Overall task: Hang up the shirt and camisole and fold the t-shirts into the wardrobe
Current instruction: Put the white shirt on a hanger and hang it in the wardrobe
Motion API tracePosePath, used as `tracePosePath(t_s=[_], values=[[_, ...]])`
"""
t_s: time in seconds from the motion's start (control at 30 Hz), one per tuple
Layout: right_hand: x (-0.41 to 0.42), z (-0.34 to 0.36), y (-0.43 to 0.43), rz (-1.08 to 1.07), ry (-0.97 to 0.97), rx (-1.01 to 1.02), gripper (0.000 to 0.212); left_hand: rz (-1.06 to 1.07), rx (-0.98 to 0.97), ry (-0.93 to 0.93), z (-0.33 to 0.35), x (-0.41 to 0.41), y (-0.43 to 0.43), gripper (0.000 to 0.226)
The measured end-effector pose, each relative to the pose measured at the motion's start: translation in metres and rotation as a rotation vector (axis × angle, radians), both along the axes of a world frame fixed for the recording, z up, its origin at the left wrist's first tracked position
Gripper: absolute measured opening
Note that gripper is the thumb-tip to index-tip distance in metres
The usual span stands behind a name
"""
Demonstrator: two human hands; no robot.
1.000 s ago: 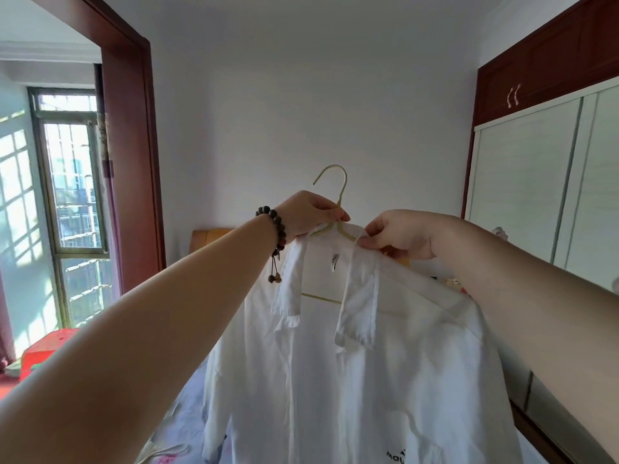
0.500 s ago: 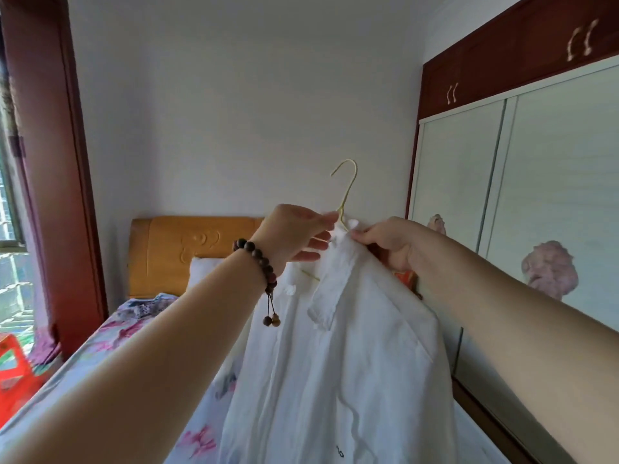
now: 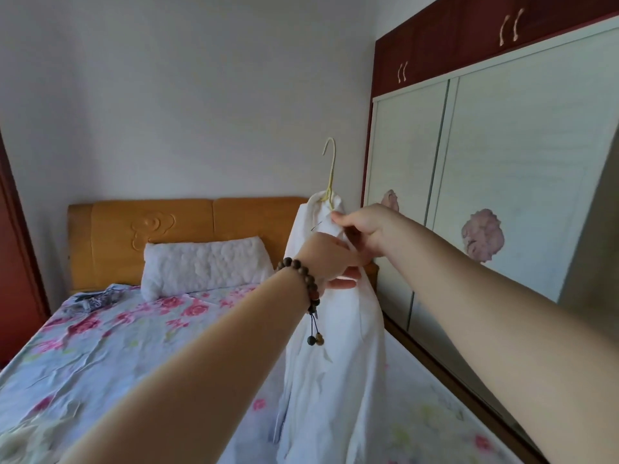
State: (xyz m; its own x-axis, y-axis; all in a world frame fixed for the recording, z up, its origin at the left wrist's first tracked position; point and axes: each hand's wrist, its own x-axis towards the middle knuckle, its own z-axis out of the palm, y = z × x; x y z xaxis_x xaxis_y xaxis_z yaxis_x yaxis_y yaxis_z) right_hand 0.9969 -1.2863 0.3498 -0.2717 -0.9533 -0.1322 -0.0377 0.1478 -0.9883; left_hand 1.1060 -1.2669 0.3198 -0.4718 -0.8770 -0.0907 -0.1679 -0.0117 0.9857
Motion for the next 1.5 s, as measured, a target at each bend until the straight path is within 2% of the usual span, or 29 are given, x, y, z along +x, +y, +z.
tracePosePath(t_s=[0.13, 0.2, 0.23, 0.33, 0.4, 0.6, 0.7, 0.77, 0.93, 1.1, 1.2, 1.5], values=[[-0.017, -0.002, 0.027, -0.073, 0.07, -0.15, 0.034, -0.07, -0.031, 0.016, -0.005, 0.003, 0.0, 0.014], [-0.032, -0.005, 0.049, -0.118, 0.113, -0.148, 0.056, -0.097, -0.006, 0.029, -0.004, 0.001, 0.0, 0.019], [-0.038, -0.008, 0.064, -0.114, 0.125, -0.127, 0.056, -0.115, 0.0, 0.033, -0.003, -0.002, 0.001, 0.021], [-0.049, -0.025, 0.112, -0.034, 0.234, -0.012, 0.035, -0.178, -0.003, 0.038, -0.001, -0.017, 0.013, 0.023], [-0.051, -0.037, 0.138, -0.032, 0.257, 0.0, 0.03, -0.234, 0.01, 0.059, -0.002, -0.032, 0.026, 0.023], [-0.074, -0.06, 0.194, -0.227, 0.105, -0.062, 0.023, -0.364, -0.019, 0.058, -0.012, -0.089, 0.07, 0.016], [-0.09, -0.067, 0.225, -0.286, 0.082, -0.087, 0.024, -0.436, -0.024, 0.065, -0.019, -0.12, 0.092, 0.021], [-0.101, -0.07, 0.245, -0.341, 0.066, -0.117, 0.016, -0.503, -0.044, 0.078, -0.021, -0.141, 0.107, 0.019], [-0.138, -0.065, 0.299, -0.476, -0.003, -0.221, 0.011, -0.65, -0.126, 0.191, -0.02, -0.188, 0.152, 0.03], [-0.187, -0.059, 0.351, -0.663, -0.012, -0.325, 0.01, -0.609, -0.14, 0.444, -0.023, -0.234, 0.195, 0.031], [-0.226, -0.059, 0.383, -0.736, 0.017, -0.32, 0.011, -0.565, -0.142, 0.558, -0.033, -0.266, 0.219, 0.035], [-0.344, -0.074, 0.461, -0.848, 0.119, -0.24, 0.007, -0.469, 0.006, 0.571, -0.078, -0.371, 0.274, 0.049]])
